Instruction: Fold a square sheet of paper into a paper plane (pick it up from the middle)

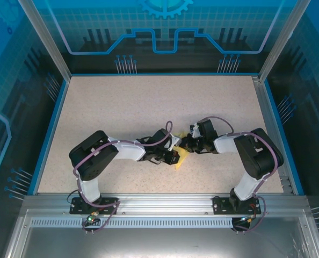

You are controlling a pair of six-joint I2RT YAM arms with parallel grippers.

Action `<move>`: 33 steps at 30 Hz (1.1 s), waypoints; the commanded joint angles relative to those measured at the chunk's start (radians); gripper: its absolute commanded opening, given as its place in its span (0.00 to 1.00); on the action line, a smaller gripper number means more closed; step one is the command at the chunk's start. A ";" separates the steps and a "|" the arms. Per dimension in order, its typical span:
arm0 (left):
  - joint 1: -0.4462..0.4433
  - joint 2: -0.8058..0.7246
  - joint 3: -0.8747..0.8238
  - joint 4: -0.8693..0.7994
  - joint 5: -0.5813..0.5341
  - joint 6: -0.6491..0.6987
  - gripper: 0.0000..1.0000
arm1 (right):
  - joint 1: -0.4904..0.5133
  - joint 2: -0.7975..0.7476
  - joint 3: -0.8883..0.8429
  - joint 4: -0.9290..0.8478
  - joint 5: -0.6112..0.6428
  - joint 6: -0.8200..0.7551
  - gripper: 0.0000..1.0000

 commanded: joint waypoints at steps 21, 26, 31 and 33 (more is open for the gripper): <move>-0.046 0.057 -0.152 -0.099 -0.128 0.000 0.00 | -0.052 0.067 0.130 -0.155 0.200 0.029 0.11; -0.053 0.051 -0.171 -0.097 -0.129 -0.010 0.00 | -0.072 0.107 0.192 -0.178 0.191 0.015 0.11; -0.058 0.042 -0.185 -0.103 -0.129 -0.015 0.00 | -0.085 0.139 0.243 -0.203 0.186 0.003 0.11; -0.059 0.038 -0.188 -0.108 -0.131 -0.015 0.00 | -0.086 0.156 0.289 -0.216 0.181 -0.003 0.11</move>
